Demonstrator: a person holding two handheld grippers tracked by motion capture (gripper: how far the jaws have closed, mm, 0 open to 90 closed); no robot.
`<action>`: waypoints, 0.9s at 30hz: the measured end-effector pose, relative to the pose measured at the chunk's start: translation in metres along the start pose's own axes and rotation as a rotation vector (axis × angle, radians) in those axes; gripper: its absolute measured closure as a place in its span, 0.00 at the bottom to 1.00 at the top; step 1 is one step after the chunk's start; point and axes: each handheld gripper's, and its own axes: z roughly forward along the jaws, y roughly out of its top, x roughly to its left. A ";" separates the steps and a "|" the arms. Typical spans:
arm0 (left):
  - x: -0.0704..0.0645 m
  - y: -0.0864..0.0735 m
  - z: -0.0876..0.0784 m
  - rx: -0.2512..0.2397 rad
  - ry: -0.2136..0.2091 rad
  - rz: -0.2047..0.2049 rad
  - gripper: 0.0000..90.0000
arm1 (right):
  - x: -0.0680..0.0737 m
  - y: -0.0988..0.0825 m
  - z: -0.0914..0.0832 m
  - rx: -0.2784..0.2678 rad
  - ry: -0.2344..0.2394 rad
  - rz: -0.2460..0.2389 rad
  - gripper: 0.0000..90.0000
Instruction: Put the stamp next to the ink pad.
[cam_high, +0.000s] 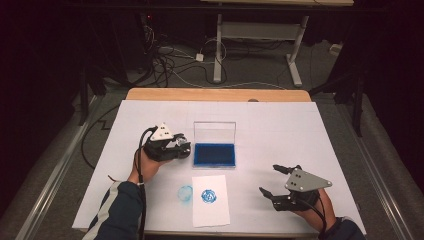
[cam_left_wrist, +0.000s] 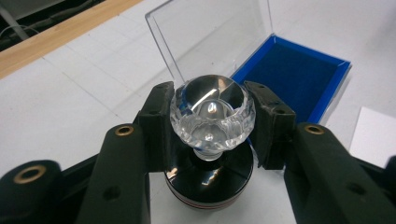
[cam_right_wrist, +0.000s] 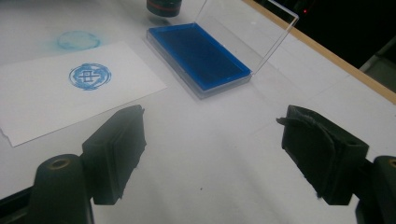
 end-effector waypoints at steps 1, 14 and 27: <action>0.000 0.000 0.001 0.002 -0.001 0.001 0.60 | 0.000 0.000 0.000 0.003 -0.002 -0.001 0.24; -0.002 -0.004 0.013 0.069 0.015 0.019 0.60 | 0.000 -0.001 0.001 0.008 0.014 -0.007 0.24; -0.001 -0.004 0.011 0.063 0.030 0.013 0.55 | 0.001 0.000 0.002 0.008 0.030 -0.009 0.24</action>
